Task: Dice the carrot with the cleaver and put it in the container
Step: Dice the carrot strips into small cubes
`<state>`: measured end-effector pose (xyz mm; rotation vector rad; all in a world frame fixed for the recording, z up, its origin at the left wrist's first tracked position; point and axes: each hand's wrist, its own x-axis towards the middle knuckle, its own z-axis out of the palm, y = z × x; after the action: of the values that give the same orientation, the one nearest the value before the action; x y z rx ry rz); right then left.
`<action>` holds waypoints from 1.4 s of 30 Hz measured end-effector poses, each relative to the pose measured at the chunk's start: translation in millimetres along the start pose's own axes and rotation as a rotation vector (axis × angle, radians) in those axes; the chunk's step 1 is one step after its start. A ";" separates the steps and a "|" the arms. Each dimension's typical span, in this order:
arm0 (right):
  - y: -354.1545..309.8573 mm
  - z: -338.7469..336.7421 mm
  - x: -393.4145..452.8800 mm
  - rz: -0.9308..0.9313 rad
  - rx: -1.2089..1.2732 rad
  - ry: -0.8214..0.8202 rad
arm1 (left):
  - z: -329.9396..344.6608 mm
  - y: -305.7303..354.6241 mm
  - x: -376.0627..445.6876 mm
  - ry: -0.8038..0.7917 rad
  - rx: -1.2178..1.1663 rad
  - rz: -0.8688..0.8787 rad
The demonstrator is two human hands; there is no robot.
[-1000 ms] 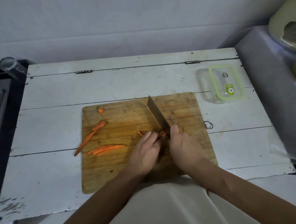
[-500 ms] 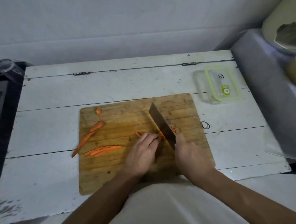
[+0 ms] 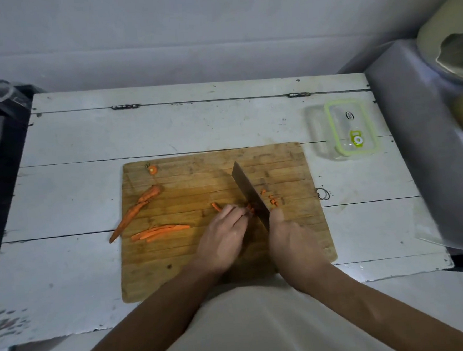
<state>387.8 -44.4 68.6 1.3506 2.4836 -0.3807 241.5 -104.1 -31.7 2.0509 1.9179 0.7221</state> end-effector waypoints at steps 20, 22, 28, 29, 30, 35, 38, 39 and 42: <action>15.2 2.9 -8.1 -0.007 0.106 0.046 | -2.3 2.8 -2.1 -0.002 0.027 -0.039; 12.8 1.1 -9.8 -0.008 0.084 0.023 | -3.5 3.3 -1.7 0.007 0.030 -0.028; 7.9 -1.5 -14.6 -0.032 0.006 -0.024 | -6.6 6.4 -1.5 0.029 0.022 -0.012; 7.6 -2.3 -15.5 -0.041 0.011 -0.026 | -6.6 6.1 -1.6 0.026 0.022 -0.010; 8.3 -2.6 -16.4 -0.044 0.023 -0.030 | -6.4 5.7 -1.6 0.027 0.023 -0.008; 7.1 -0.5 -17.4 -0.017 0.036 -0.046 | -5.6 4.8 -1.2 0.006 0.003 0.001; -3.1 3.4 -2.4 -0.004 0.031 -0.008 | -3.6 2.3 -0.6 0.008 0.001 0.001; -6.0 5.3 4.1 -0.011 0.043 0.009 | -3.7 2.9 -1.0 0.002 -0.001 -0.003; -3.2 9.5 13.2 0.017 0.102 0.062 | -4.1 4.5 -1.9 -0.009 -0.001 -0.018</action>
<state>379.5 -39.3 55.2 1.4427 2.5325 -0.4752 243.3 -107.1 -26.3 2.0301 1.9282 0.7090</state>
